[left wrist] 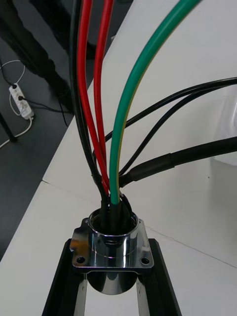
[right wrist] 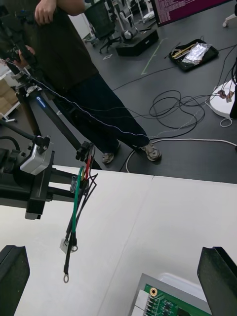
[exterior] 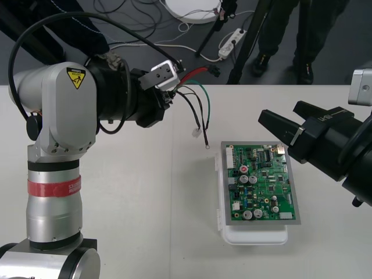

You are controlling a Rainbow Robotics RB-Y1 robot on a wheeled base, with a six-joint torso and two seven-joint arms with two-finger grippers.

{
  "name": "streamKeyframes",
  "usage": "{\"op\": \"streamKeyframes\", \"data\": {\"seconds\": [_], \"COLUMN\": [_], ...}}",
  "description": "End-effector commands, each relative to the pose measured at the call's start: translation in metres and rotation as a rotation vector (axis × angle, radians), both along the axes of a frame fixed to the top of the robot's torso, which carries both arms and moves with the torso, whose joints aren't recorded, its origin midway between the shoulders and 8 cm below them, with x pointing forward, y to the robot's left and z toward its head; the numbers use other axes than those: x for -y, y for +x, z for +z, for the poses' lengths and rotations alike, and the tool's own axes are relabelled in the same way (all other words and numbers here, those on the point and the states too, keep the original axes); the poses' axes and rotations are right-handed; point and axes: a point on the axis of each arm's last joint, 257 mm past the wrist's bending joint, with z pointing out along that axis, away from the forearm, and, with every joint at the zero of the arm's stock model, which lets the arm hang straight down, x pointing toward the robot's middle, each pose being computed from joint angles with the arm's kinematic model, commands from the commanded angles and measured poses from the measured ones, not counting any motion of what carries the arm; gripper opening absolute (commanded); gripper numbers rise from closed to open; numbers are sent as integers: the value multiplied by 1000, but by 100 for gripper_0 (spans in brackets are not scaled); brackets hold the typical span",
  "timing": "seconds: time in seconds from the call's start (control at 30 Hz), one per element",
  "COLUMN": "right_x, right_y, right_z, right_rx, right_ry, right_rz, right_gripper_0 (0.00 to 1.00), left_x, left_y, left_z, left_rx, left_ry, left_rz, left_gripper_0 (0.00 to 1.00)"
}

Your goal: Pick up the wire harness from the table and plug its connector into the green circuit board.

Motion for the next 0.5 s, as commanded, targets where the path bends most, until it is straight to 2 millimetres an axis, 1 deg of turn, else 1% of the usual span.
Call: {"op": "streamKeyframes", "data": {"seconds": [0.03,0.1,0.2,0.3,0.5], "right_x": [-18,-22,-29,-38,-47], "right_y": [-5,-5,-6,-4,4], "right_z": [32,37,39,38,40], "right_rx": [-15,-27,-44,-58,-68], "right_ry": [140,174,201,199,181], "right_rz": [40,50,64,71,54], "right_gripper_0": [100,100,100,100,100], "left_x": [30,32,32,34,36], "left_y": [2,1,1,0,-1], "left_z": [48,48,48,48,48], "left_rx": [79,79,79,77,70], "left_ry": [-90,-90,-90,-92,-98], "left_rz": [-16,-20,-22,-24,-23], "left_gripper_0": [0,0,0,0,0]}}
